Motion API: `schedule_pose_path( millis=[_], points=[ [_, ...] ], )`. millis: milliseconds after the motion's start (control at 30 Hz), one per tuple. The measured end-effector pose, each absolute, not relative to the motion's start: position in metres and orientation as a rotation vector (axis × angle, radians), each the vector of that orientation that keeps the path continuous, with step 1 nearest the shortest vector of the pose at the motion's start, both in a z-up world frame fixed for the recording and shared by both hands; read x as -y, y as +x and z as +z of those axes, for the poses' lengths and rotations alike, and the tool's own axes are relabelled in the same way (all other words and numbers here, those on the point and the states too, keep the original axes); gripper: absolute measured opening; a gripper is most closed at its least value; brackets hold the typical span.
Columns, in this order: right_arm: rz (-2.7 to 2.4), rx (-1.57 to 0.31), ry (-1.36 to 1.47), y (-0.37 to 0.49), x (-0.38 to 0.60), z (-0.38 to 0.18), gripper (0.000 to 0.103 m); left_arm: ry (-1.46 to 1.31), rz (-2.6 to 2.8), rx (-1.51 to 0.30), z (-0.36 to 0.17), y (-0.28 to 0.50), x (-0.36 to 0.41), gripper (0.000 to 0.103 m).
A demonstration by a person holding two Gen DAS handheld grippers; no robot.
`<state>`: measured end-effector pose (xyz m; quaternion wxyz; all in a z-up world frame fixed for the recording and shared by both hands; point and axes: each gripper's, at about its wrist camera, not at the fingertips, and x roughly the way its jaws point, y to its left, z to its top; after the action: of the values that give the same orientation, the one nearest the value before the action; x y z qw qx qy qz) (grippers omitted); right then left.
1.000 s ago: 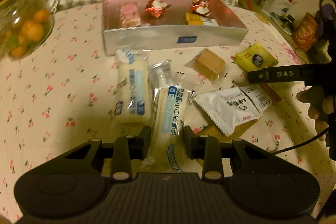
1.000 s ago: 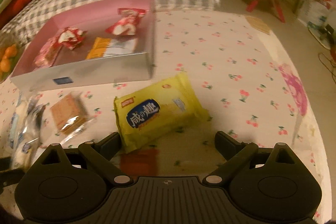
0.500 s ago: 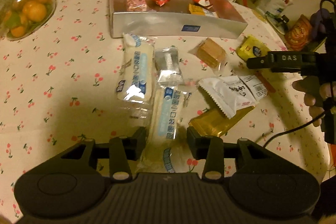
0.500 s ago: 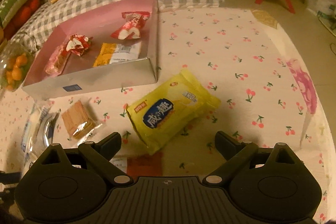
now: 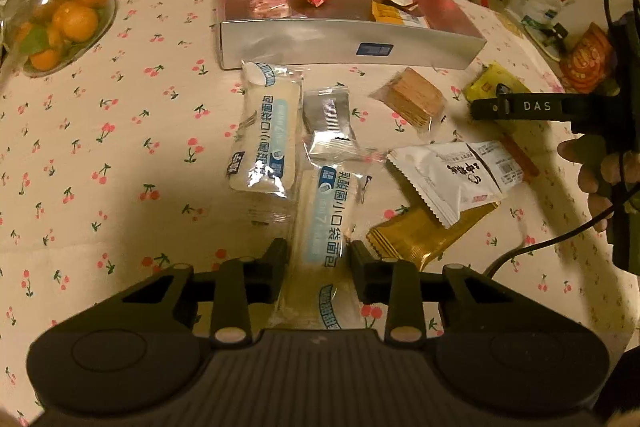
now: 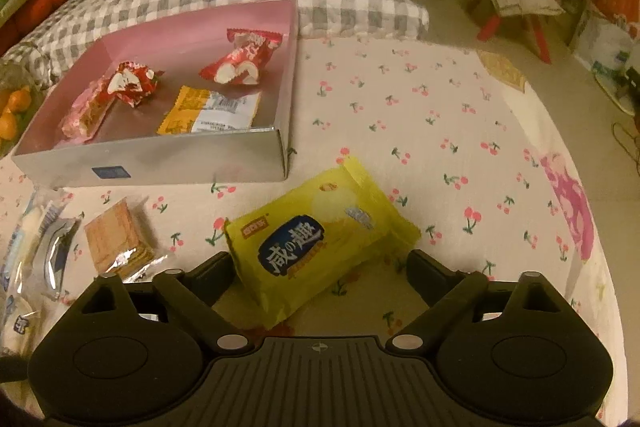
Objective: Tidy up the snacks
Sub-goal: 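Grasp the white-and-blue bread packet with the left tool while the right tool grasps the yellow packet, then lift both held packets and carry them toward the silver box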
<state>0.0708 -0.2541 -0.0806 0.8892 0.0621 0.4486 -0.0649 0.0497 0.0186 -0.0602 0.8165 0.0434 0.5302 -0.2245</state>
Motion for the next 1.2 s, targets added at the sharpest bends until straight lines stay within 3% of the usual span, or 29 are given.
schedule_pose_path(
  millis=[33, 100, 333, 467, 967, 1000, 1200],
  points=[
    [-0.132, -0.924, 0.125, 0.071, 0.254, -0.080, 0.085, 0.090, -0.477, -1.132, -0.060, 0.049, -0.019, 0.030],
    [-0.113, -0.908, 0.116, 0.071, 0.252, -0.077, 0.062, 0.087, -0.475, -1.134, -0.059, 0.049, -0.019, 0.029],
    [-0.068, -0.917, 0.070, 0.071, 0.246, -0.071, 0.032, 0.052, -0.483, -1.137, -0.055, 0.047, -0.021, 0.025],
    [-0.066, -0.924, 0.082, 0.067, 0.248, -0.068, 0.022, 0.034, -0.489, -1.135, -0.052, 0.045, -0.025, 0.022],
    [0.011, -0.910, 0.221, 0.051, 0.258, -0.050, 0.015, -0.025, -0.534, -1.113, -0.034, 0.039, -0.032, 0.011],
    [0.016, -0.912, 0.243, 0.050, 0.259, -0.049, 0.015, -0.029, -0.537, -1.110, -0.033, 0.039, -0.032, 0.002],
    [0.049, -0.918, 0.354, 0.045, 0.267, -0.043, 0.013, -0.051, -0.553, -1.098, -0.028, 0.040, -0.033, 0.002]
  ],
)
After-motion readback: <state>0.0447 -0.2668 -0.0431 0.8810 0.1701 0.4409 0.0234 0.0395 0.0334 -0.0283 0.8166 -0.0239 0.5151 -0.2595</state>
